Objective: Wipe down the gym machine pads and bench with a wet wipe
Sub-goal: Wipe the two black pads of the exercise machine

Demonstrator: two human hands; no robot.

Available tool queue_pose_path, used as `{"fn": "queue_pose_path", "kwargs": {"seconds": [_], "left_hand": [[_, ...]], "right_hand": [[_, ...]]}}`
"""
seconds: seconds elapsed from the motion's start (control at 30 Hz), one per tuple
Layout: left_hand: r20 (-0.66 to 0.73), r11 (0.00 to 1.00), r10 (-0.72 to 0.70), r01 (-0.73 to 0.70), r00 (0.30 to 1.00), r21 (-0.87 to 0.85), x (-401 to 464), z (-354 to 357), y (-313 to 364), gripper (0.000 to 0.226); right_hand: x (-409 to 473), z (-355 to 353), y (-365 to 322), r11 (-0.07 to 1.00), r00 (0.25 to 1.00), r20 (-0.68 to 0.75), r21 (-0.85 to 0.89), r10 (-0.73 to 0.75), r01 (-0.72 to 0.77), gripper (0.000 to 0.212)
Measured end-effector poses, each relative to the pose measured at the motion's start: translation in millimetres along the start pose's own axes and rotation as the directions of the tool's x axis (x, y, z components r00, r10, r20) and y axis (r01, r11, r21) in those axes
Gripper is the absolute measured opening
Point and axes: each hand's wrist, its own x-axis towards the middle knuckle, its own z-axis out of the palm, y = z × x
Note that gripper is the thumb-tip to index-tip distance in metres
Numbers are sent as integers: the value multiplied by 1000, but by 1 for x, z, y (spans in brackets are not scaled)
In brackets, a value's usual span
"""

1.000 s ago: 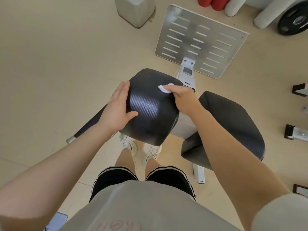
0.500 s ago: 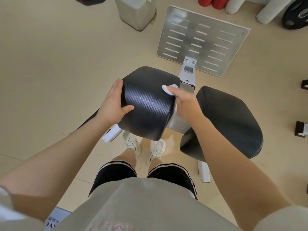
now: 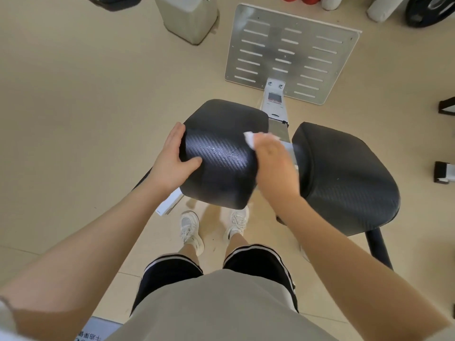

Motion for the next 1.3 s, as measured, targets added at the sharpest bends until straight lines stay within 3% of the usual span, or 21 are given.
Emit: {"fn": "queue_pose_path", "kwargs": {"seconds": [0.07, 0.13, 0.27, 0.37, 0.43, 0.47, 0.53, 0.63, 0.73, 0.87, 0.97, 1.1, 1.2, 1.3], "left_hand": [[42, 929, -149, 155, 988, -335, -2, -8, 0, 52], [85, 859, -229, 243, 970, -450, 2, -15, -5, 51], [161, 785, -220, 273, 962, -556, 5, -25, -12, 43], [208, 638, -183, 277, 961, -719, 9, -36, -18, 45], [272, 590, -180, 324, 946, -740, 12, -44, -22, 47], [312, 606, -172, 350, 934, -715, 13, -47, -22, 49], [392, 687, -137, 373, 910, -624, 15, -54, -24, 49], [472, 745, -113, 389, 874, -542, 22, -64, -28, 49], [531, 715, -96, 430, 842, -551, 26, -70, -33, 51], [559, 686, -74, 449, 826, -573, 29, -74, -38, 50], [539, 764, -47, 378, 841, -523, 26, -72, -36, 48], [546, 916, 34, 192, 837, -352, 12, -63, -28, 41], [565, 941, 40, 159, 824, -299, 11, -61, -29, 48], [537, 932, 45, 158, 842, -327, 12, -60, -36, 44]], "right_hand": [[4, -4, -4, 985, 985, 6, -12, 174, -174, 44], [10, 0, -25, 979, 979, 5, 22, 205, -205, 40], [20, 26, -94, 997, 999, -40, 73, -15, 18, 29], [23, 45, -126, 983, 994, -17, 143, -112, 114, 39], [30, 47, -120, 989, 990, -3, 40, -142, 142, 45], [32, 44, -110, 996, 996, -26, -14, -91, 91, 46], [32, 30, -87, 987, 984, -83, -21, 156, -158, 40], [23, 15, -67, 886, 886, -76, -50, 457, -462, 41], [19, 24, -89, 909, 905, -141, -57, 402, -413, 41], [10, 70, -143, 993, 991, -100, -64, 89, -95, 55], [1, 90, -148, 999, 986, -162, -20, 32, -36, 50], [-19, 64, -110, 967, 941, -232, -6, 246, -254, 61], [-31, 43, -86, 897, 866, -251, 23, 432, -441, 60], [-28, 52, -90, 877, 819, -336, 53, 466, -477, 60]]}}
